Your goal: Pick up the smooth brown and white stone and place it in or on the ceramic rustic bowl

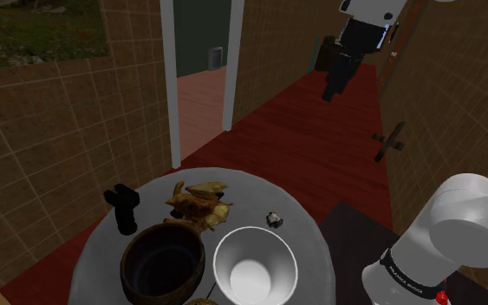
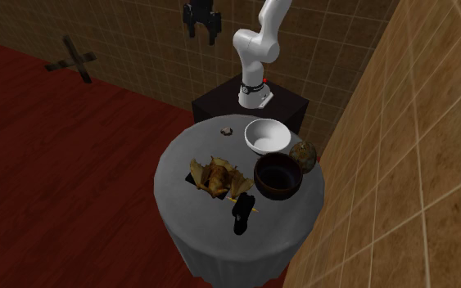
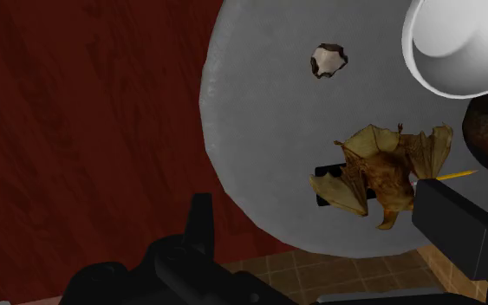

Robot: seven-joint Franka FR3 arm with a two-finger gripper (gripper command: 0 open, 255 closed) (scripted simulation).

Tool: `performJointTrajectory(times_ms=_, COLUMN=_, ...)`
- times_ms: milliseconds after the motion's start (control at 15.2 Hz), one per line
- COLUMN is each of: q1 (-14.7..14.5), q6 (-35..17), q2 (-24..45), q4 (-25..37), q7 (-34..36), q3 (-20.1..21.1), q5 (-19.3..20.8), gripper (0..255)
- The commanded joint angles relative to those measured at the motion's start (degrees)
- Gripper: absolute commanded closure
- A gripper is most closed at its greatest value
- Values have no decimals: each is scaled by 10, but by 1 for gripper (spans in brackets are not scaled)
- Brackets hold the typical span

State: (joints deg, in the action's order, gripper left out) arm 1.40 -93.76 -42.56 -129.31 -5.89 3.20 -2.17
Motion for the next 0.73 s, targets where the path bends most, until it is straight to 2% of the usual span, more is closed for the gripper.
performJointTrajectory(times_ms=0, q1=0, q6=0, q2=0, q4=0, q7=0, q3=0, q5=0, gripper=0)
performJointTrajectory(times_ms=660, q1=-5, q6=-145, q2=-4, q4=-165, q7=125, q3=105, q5=-15, gripper=0)
